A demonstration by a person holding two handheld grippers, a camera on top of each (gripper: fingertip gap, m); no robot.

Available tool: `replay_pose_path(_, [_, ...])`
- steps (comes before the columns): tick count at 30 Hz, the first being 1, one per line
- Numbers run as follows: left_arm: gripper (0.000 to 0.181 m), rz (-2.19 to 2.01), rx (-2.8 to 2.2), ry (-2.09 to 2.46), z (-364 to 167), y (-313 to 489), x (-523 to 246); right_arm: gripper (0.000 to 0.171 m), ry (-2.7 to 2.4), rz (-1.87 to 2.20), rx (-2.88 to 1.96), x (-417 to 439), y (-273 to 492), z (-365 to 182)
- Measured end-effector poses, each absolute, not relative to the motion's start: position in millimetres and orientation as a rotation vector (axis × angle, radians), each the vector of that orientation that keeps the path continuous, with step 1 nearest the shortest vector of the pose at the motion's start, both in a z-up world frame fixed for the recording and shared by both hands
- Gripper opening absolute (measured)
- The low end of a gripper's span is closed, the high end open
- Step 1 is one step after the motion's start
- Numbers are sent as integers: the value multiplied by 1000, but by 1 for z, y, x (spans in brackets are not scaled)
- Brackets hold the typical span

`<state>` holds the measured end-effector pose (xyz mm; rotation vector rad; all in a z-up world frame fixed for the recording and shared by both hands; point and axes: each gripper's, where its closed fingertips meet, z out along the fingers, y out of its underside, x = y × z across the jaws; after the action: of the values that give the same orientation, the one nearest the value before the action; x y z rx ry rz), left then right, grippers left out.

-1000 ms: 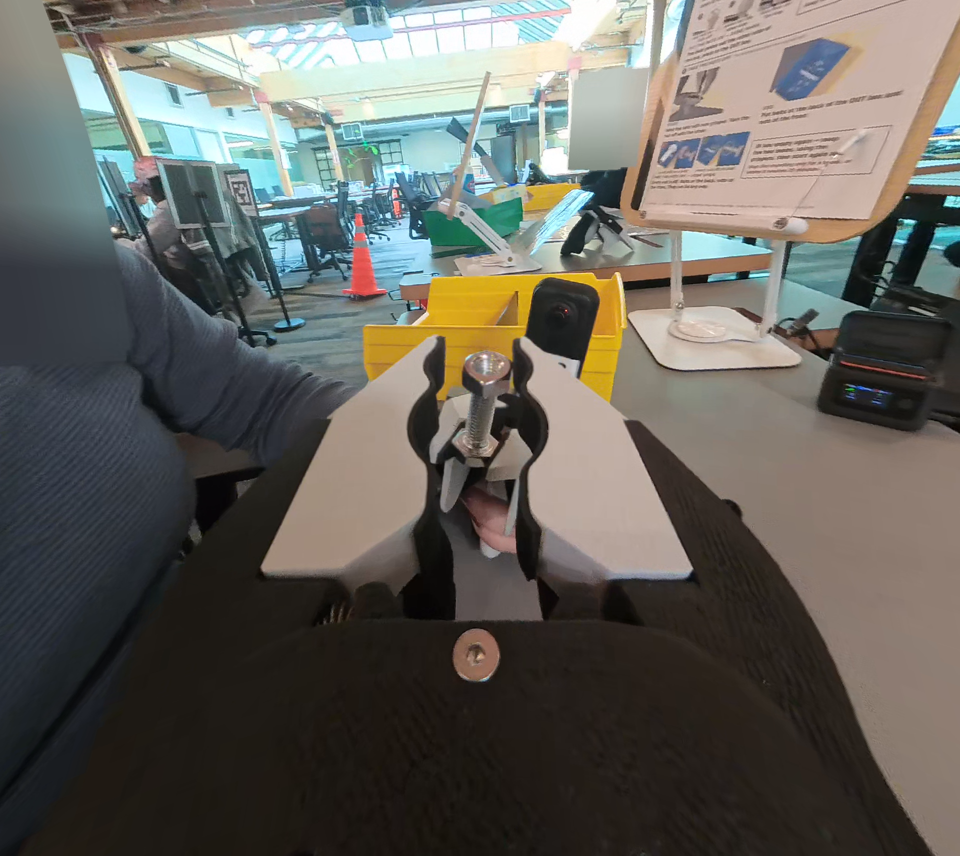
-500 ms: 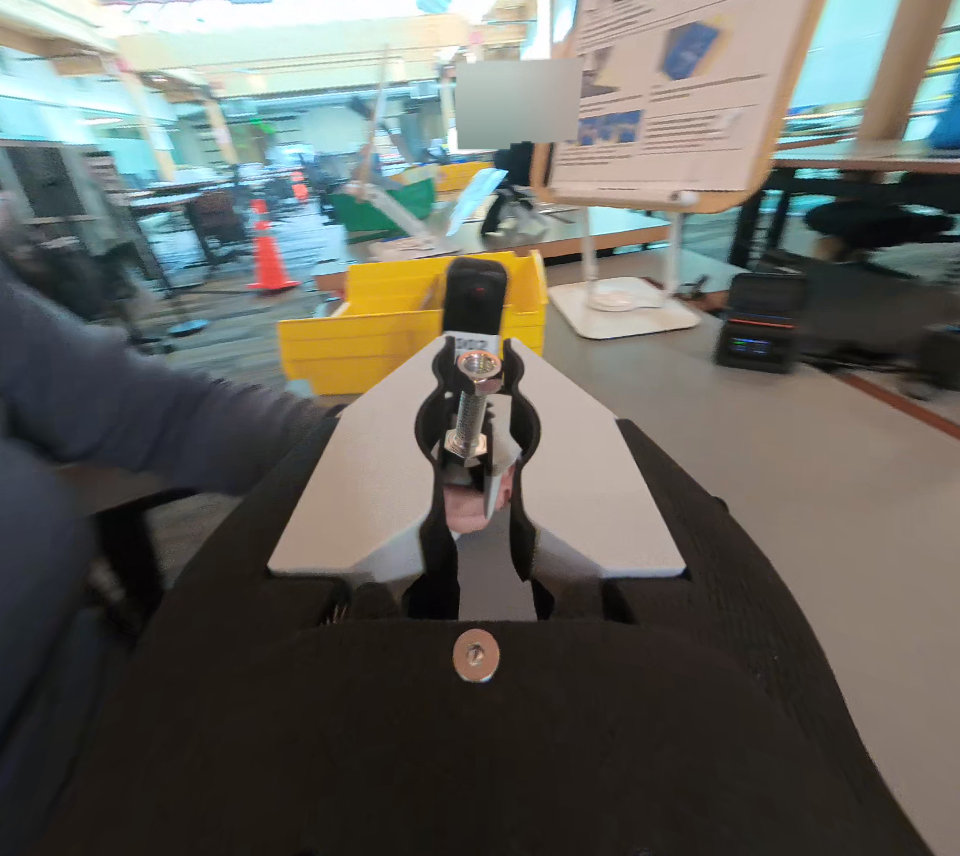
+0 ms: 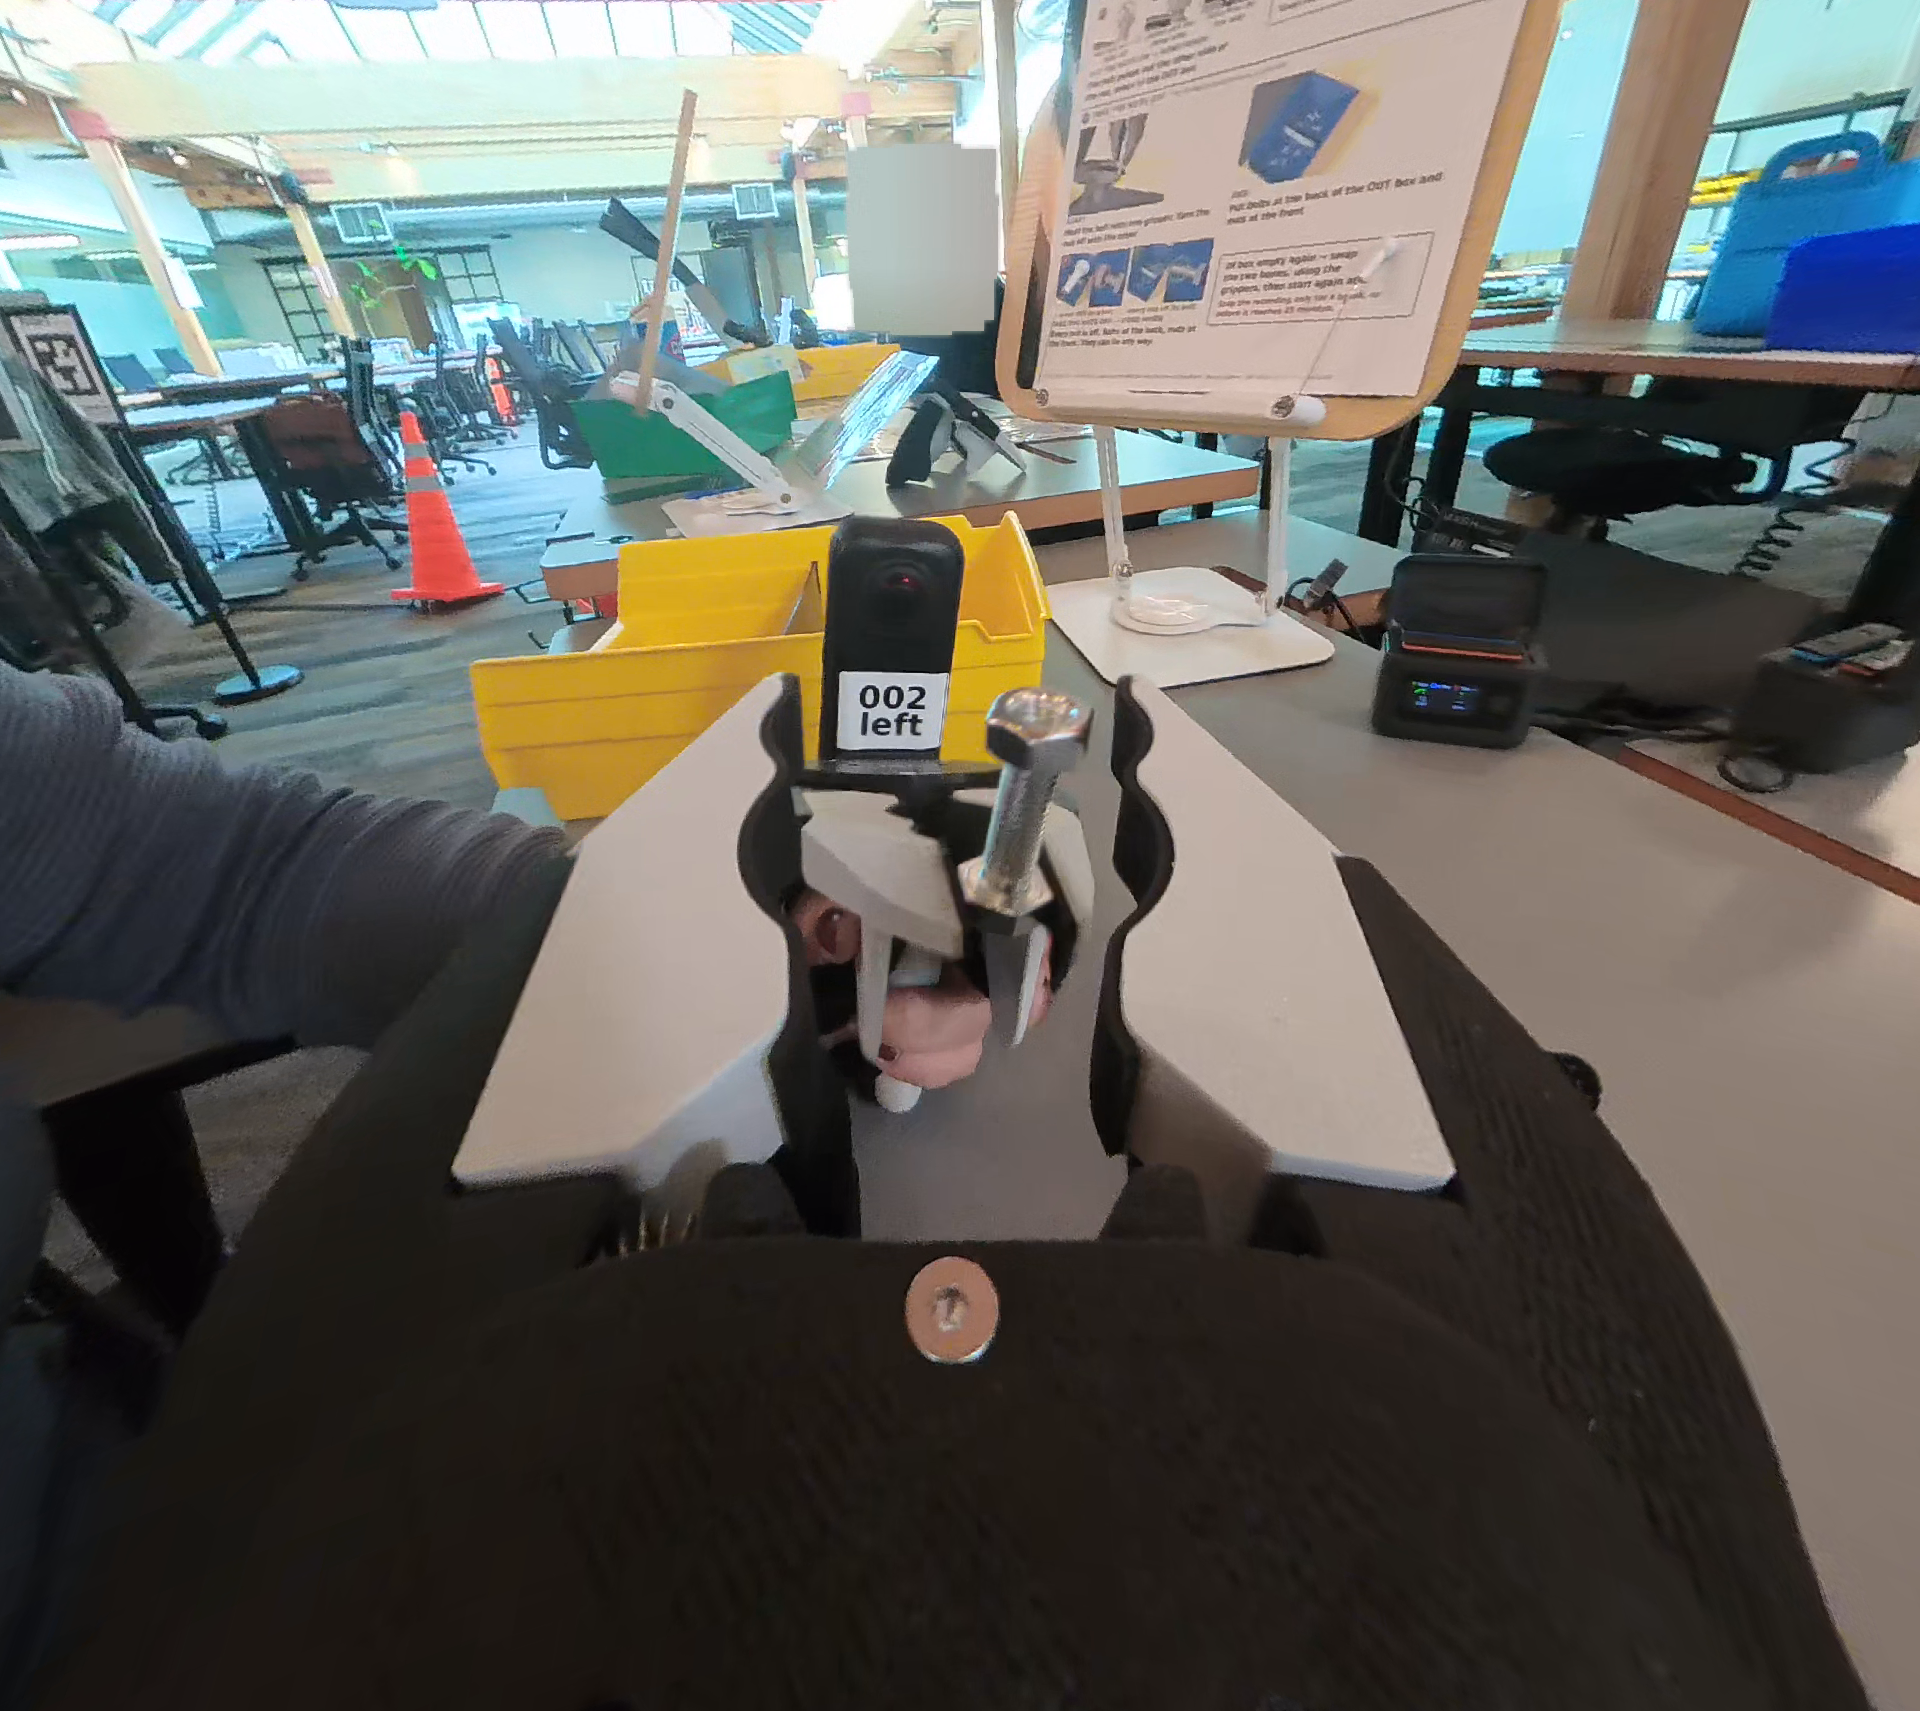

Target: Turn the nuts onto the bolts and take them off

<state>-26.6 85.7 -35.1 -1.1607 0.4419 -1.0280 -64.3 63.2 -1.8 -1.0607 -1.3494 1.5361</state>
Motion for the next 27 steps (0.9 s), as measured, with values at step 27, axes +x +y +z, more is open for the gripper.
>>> replay_pose_path(27, [15, -805, -1198, 188, -37, 111, -74, 31, -1109, 1379, -1177, -66, 136, -37])
